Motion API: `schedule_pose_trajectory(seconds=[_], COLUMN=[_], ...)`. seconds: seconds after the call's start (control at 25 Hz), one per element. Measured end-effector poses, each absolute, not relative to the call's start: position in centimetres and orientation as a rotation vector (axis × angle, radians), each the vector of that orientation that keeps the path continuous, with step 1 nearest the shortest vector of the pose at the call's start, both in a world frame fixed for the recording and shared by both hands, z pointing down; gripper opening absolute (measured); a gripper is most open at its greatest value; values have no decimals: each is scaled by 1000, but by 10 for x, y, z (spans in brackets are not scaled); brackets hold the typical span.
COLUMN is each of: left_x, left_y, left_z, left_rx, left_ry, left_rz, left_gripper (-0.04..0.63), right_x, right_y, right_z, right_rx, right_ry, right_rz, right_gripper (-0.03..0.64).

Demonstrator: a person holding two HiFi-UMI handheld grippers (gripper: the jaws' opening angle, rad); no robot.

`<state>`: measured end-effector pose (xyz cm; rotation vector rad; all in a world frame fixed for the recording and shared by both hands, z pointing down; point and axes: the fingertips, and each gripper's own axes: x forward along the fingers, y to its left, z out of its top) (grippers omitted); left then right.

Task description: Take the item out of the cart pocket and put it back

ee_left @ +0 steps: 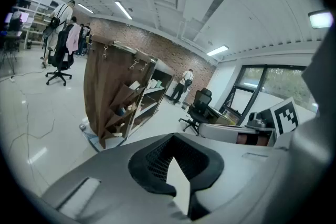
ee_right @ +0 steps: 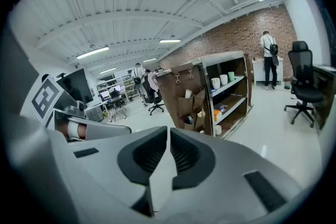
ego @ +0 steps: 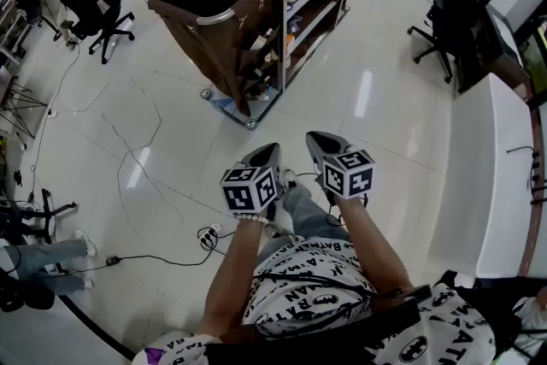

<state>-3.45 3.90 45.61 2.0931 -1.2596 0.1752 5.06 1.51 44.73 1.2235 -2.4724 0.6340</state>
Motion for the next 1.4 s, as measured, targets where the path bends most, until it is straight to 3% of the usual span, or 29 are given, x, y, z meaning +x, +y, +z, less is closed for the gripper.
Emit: schedule_pose_trajectory(seconds=[0.24,0.32,0.44,0.52,0.84,1.4], left_x=[-31,-33,-35,-34,-21,-54], left_y=[-3,-24,-64,-91,-193,-264], left_z=[481,491,512,533,621,770], left_rx=[2111,2113,2087,2051,1958,1691], left_ry=[-1261,-1273,-1297,-1300,-1333,-1454], left_rz=[222,241,302,342,507,630], left_gripper=[2,2,2,2,2,2], right_x=[56,52,50,50,35,-34], right_y=[-36,-60,-110,-147,-282,-378], right_z=[484,505,539,565,687,822], right_rx=[1234,1214,1225,1219,1069,876], right_ry=[-2421,-2407,-2393,-2382,-2322,-2341], right_rz=[672,686,722,757,789,728], right_gripper=[35,132,133,193,218,218])
